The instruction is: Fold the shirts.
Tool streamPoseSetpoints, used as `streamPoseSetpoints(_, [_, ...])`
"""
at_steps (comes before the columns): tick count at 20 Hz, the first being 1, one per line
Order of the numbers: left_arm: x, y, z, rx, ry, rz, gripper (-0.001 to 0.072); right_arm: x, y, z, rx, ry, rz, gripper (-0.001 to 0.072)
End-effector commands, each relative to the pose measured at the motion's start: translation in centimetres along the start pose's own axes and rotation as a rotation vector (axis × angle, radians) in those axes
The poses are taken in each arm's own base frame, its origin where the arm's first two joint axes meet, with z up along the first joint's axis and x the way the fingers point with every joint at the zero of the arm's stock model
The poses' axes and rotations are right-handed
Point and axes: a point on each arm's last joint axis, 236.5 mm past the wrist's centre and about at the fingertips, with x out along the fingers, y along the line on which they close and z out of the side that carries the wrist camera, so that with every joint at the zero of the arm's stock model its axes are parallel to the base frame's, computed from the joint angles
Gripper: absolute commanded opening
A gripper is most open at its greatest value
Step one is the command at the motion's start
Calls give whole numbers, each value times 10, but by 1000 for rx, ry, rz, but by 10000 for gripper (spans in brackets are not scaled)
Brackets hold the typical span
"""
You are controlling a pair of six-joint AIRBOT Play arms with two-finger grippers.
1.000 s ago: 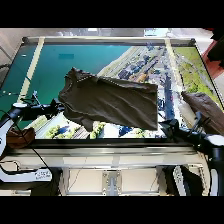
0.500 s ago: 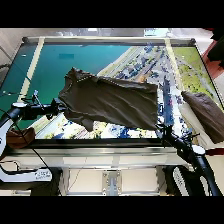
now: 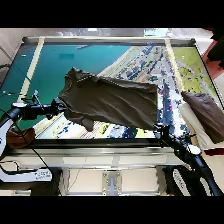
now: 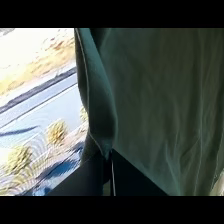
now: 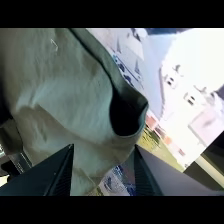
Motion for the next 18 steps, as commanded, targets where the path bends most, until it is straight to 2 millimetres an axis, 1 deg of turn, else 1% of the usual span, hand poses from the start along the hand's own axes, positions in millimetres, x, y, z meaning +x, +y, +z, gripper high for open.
streamPoseSetpoints(1, [0, 0, 0, 3, 1, 0, 14, 0, -4, 8, -21, -38, -18, 400])
streamPoseSetpoints(3, [0, 0, 0, 3, 0, 0, 14, -1, -3, 22, 4, -95, -14, 400])
streamPoseSetpoints(5, [0, 0, 0, 3, 0, 0, 14, -1, -4, 30, 5, -129, -18, 400])
streamPoseSetpoints(9, [0, 0, 0, 3, 1, 0, 14, 3, -15, 29, 31, -115, -55, 400])
streamPoseSetpoints(11, [0, 0, 0, 3, 1, 0, 14, 6, -20, 24, 45, -93, -73, 400])
streamPoseSetpoints(14, [0, 0, 0, 3, 1, 0, 14, 6, -21, 23, 47, -88, -77, 399])
streamPoseSetpoints(18, [0, 0, 0, 3, 0, 0, 14, 6, -21, 24, 28, -90, -77, 196])
